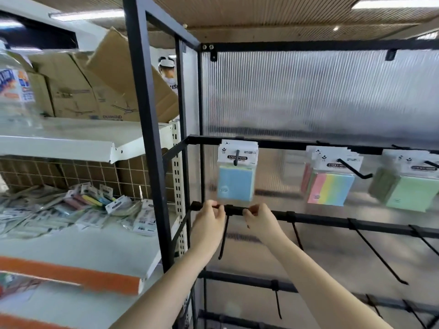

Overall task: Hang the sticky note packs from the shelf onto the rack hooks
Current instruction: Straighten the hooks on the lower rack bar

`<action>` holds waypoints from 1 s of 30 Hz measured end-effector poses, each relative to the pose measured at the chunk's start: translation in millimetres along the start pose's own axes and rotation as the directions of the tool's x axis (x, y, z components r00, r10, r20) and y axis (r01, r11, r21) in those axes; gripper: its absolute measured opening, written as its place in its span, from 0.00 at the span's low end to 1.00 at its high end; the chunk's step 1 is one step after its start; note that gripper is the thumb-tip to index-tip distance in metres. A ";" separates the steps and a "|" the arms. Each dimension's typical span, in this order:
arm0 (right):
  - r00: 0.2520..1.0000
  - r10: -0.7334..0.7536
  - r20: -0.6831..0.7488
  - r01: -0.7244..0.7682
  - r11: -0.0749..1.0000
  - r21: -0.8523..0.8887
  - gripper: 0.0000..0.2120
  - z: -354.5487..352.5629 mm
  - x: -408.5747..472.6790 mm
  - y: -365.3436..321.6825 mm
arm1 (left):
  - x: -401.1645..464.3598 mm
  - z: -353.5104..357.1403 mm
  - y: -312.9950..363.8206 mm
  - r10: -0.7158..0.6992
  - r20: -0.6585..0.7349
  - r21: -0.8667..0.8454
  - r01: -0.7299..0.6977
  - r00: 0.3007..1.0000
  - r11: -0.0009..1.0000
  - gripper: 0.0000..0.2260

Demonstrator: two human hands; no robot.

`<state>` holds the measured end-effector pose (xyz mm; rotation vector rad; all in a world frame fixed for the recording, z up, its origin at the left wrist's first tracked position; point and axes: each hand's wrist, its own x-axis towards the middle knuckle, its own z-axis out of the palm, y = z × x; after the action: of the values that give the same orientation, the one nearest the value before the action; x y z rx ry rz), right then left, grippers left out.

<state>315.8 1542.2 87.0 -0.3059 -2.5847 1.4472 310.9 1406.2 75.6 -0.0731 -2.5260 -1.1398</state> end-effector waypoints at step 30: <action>0.921 -0.353 0.167 0.377 0.915 -0.144 0.08 253.4 -138.3 -166.7 | -30.1 -261.5 -249.6 -0.028 0.142 0.173 0.003 0.989 0.985 0.08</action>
<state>372.1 1213.7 92.6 0.2599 -2.6905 1.1491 370.8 1049.8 45.2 -0.0931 -2.7469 -0.9474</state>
